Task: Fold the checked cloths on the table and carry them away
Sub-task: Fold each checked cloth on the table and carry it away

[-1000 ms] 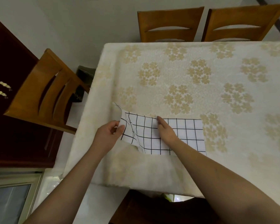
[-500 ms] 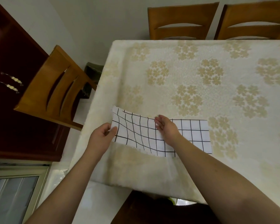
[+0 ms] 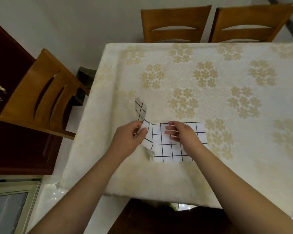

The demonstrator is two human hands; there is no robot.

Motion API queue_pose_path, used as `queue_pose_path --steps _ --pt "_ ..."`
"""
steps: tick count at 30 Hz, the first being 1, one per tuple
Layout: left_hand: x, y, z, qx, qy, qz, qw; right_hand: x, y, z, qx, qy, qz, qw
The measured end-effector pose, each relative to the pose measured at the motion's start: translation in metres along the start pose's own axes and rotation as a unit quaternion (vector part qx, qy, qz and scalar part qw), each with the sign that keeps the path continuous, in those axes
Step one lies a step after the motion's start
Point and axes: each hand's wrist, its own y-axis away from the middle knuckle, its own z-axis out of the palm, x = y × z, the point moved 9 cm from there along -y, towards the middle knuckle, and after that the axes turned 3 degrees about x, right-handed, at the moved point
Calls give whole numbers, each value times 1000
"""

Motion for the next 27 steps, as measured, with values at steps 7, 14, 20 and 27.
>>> queue_pose_path --steps 7,14,20,27 --pt "51 -5 93 -88 -89 109 986 -61 40 -31 45 134 -113 984" --pt "68 -4 169 -129 -155 153 967 -63 18 -96 150 361 -114 913" --pt "57 -2 211 -179 -166 149 958 -27 -12 -143 161 379 -56 910" --pt "0 -5 209 -169 -178 180 953 10 -34 -159 152 411 -27 898"
